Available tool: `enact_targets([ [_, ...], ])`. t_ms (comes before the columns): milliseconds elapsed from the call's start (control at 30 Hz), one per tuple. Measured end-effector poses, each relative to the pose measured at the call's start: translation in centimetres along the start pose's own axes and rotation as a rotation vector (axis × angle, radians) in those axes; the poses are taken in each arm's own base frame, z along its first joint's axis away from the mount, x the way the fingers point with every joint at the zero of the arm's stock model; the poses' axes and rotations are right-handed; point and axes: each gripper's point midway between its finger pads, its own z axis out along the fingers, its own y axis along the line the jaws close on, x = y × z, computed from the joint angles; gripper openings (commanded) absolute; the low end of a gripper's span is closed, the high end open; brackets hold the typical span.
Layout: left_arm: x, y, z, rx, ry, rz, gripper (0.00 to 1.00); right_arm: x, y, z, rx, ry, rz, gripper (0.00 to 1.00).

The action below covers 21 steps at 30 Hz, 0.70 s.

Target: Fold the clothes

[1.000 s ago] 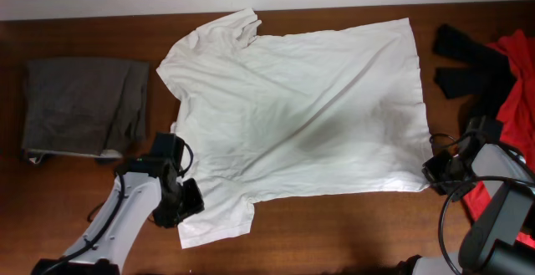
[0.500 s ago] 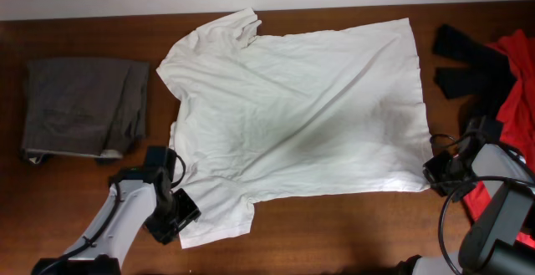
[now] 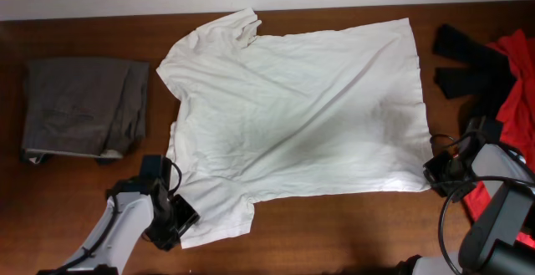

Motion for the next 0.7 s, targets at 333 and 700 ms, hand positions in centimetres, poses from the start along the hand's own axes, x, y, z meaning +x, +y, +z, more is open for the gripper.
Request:
enact_targets([
  [333,1.1,-1.4,0.1,0.086,0.063,0.036,0.01,0.0,0.3,0.0,-0.017,0.0,-0.001,0.04],
  [700,2.7,-1.9,-3.0,0.068,0.187,0.265,0.01,2.6,-1.9,-1.0,0.102,0.136,0.007,0.04],
])
